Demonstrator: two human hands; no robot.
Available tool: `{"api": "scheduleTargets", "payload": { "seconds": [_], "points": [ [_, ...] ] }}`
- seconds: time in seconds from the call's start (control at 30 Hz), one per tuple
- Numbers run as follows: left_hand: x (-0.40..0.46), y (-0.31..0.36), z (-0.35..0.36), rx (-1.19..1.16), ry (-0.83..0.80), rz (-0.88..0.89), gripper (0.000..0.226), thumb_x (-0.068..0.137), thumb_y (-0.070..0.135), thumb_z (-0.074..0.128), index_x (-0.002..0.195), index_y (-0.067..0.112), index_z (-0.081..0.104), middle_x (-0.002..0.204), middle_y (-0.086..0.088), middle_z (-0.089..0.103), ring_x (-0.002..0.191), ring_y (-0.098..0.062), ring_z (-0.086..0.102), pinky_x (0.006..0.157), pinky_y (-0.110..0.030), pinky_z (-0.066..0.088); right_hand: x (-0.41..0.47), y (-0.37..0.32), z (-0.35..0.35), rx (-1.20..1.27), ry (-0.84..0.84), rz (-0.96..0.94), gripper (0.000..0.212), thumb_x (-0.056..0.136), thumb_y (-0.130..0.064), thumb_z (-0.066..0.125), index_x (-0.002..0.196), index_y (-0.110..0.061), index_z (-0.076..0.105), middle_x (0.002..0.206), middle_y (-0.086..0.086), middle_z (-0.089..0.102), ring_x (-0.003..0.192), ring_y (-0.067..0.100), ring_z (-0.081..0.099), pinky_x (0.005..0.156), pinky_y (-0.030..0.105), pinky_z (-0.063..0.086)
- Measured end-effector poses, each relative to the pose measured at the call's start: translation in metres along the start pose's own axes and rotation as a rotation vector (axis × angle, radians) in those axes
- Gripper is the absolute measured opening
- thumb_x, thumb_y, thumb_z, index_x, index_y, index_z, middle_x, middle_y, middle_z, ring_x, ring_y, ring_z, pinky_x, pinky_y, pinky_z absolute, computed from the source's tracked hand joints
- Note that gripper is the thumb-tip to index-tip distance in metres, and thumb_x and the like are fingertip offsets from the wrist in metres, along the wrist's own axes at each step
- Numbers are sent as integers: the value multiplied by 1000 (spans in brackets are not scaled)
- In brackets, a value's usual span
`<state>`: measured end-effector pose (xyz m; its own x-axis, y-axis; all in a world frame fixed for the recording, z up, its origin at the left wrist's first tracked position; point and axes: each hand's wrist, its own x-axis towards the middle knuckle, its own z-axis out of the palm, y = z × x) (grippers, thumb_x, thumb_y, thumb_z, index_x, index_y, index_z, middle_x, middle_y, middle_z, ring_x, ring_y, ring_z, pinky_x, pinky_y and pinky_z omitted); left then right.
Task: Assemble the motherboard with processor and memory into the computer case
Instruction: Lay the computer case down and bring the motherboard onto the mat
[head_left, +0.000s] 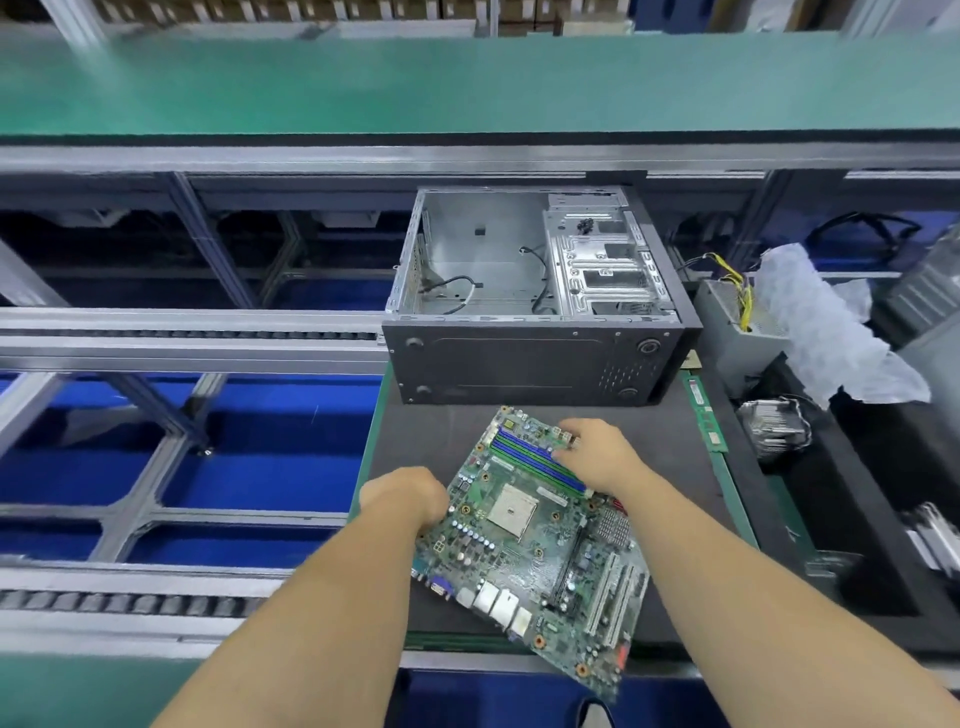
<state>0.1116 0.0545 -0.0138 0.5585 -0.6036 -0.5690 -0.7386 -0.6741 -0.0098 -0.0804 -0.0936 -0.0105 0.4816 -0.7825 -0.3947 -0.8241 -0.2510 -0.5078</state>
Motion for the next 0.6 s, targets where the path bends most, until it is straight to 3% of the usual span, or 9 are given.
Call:
{"api": "scheduleTargets", "payload": {
  "seconds": [0.07,0.17,0.27,0.37,0.43,0.53,0.6],
  "points": [
    [1,5,-3,77,100,21,31,96,25,37,108,18,65,106,-4,66,88,-26,58,76,-34,43,-5,8,8,-126,102,14,45,97,-32,60,139,-14,56,133,12,59,117,32,57,96,45,52],
    [5,19,-9,46,274,98,34,99,32,37,101,16,67,87,-2,61,80,-26,58,70,-31,40,-18,19,10,-364,275,149,37,96,-41,53,119,-13,59,118,12,52,109,35,52,85,43,52],
    [10,33,-10,-45,355,176,30,101,34,35,108,15,58,98,-5,64,89,-30,61,71,-33,40,-27,16,10,-313,236,262,35,99,-43,46,112,-11,54,102,8,60,90,33,61,74,40,54],
    [12,42,-5,-90,380,239,26,102,33,33,115,15,46,110,-8,61,96,-32,61,71,-36,39,-29,5,21,-298,198,269,23,100,-25,44,113,-9,55,106,9,67,84,31,59,71,36,46],
    [14,45,1,-134,364,252,26,102,33,34,118,15,43,115,-8,58,101,-33,59,72,-38,40,-31,-1,30,-317,195,285,26,94,-10,48,119,-6,55,106,9,68,83,31,61,67,35,45],
    [18,45,4,-227,291,223,28,101,31,37,119,12,46,120,-10,56,106,-34,57,78,-40,44,-34,-3,37,-336,211,298,38,93,0,49,130,1,51,105,12,71,90,32,70,63,36,49],
    [20,46,3,-293,251,194,29,101,30,38,115,10,51,118,-12,59,101,-33,57,78,-38,47,-33,-3,37,-315,226,289,33,92,5,49,125,2,54,103,14,70,90,33,70,62,36,50]
  ]
}}
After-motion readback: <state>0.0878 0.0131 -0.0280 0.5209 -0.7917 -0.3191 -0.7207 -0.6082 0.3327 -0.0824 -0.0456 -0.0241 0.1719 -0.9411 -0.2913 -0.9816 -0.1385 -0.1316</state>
